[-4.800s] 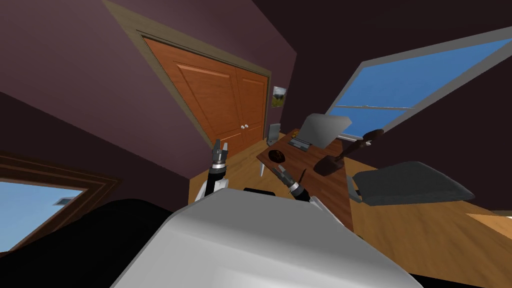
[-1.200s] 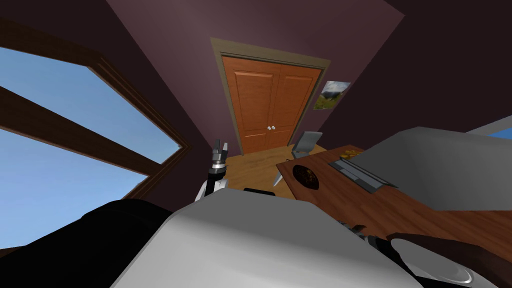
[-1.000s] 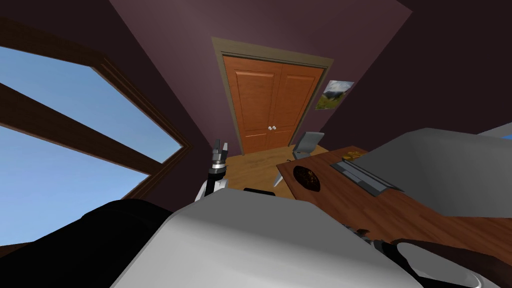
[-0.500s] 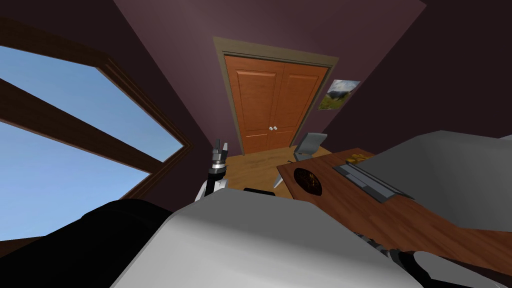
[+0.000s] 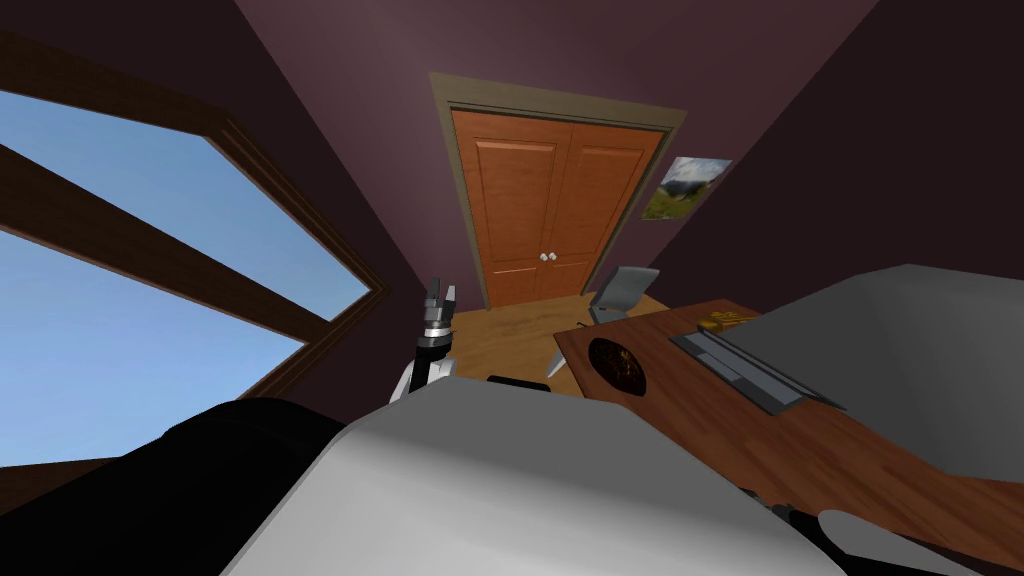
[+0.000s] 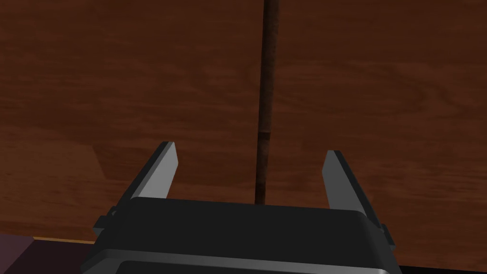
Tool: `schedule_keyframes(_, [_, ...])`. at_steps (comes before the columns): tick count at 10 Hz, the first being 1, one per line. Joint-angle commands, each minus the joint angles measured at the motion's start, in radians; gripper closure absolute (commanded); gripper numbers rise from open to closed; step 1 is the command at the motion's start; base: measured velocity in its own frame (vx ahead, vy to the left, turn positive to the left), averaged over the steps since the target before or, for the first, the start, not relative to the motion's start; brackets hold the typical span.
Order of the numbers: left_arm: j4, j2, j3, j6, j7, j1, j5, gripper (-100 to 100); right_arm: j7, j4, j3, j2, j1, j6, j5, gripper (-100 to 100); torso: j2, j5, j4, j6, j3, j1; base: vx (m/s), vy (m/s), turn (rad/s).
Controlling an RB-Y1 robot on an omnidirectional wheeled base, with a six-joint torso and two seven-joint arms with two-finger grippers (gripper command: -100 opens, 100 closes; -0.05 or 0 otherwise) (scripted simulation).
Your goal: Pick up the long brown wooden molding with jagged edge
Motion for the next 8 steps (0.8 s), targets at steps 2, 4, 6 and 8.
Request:
schedule_keyframes(2, [0.0, 0.0, 0.0, 0.0, 0.0, 0.0, 0.0, 0, 0.003, 0.002, -0.001, 0.002, 0.001, 0.001, 0.0, 100, 0.0, 0.0, 0.0, 0.0, 0.0, 0.001, 0.002, -0.007, 0.003])
schedule_keyframes(4, [0.0, 0.0, 0.0, 0.0, 0.0, 0.0, 0.0, 0, 0.003, 0.002, 0.0, 0.002, 0.002, 0.001, 0.0, 100, 0.0, 0.0, 0.001, -0.001, 0.0, 0.002, 0.0, 0.0, 0.005])
schedule_keyframes(6, [0.0, 0.0, 0.0, 0.0, 0.0, 0.0, 0.0, 0, 0.004, 0.002, 0.0, 0.002, 0.001, 0.001, 0.0, 100, 0.0, 0.0, 0.0, 0.0, 0.0, 0.002, 0.0, 0.0, 0.0])
schedule_keyframes(8, [0.0, 0.0, 0.0, 0.0, 0.0, 0.0, 0.0, 0, 0.005, -0.014, -0.007, -0.03, -0.001, -0.017, -0.009, 100, 0.0, 0.0, 0.0, 0.0, 0.0, 0.002, -0.003, 0.011, -0.052])
